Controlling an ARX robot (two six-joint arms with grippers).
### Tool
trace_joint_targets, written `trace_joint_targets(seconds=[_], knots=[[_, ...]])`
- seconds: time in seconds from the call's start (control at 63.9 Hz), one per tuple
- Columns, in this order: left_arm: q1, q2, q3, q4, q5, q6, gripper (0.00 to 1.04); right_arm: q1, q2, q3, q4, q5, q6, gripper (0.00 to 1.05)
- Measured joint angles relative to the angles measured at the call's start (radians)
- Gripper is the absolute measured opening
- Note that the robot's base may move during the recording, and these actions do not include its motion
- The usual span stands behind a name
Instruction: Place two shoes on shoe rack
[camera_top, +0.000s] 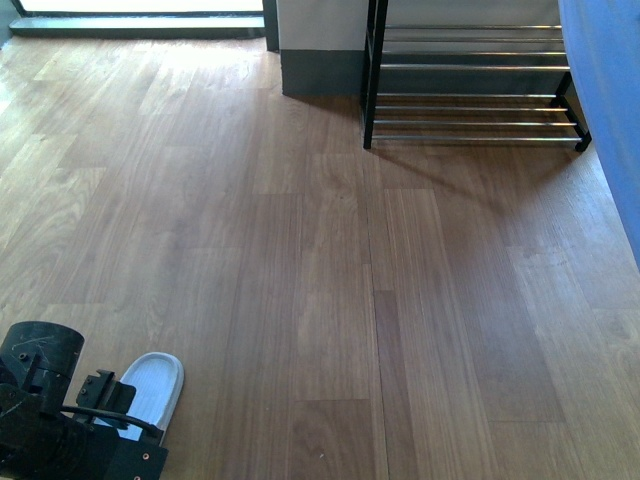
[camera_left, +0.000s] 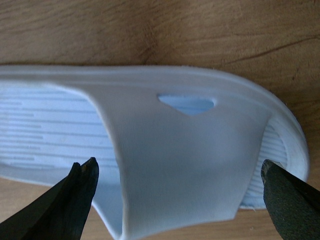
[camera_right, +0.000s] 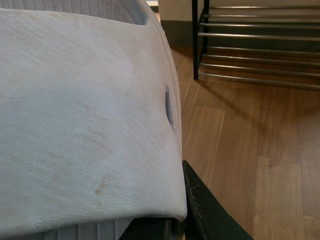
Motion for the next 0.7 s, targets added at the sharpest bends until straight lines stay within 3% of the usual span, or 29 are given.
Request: trace_joint_targets(seconds=[0.063, 0.376, 0.532, 0.705], knots=[[0.003, 0.005, 0.010, -0.010, -0.022, -0.022, 0.95, 0.000, 0.000, 0.000, 0.000, 0.000, 0.000, 0.01], [0.006, -0.001, 0.011, 0.041, -0.049, -0.158, 0.52, 0.000, 0.000, 0.000, 0.000, 0.000, 0.000, 0.01], [-0.019, -0.039, 0.010, 0.088, -0.029, -0.389, 0.34, 0.000, 0.000, 0.000, 0.000, 0.000, 0.000, 0.01], [-0.055, -0.125, 0.010, 0.201, -0.026, -0.757, 0.14, 0.000, 0.000, 0.000, 0.000, 0.000, 0.000, 0.01]])
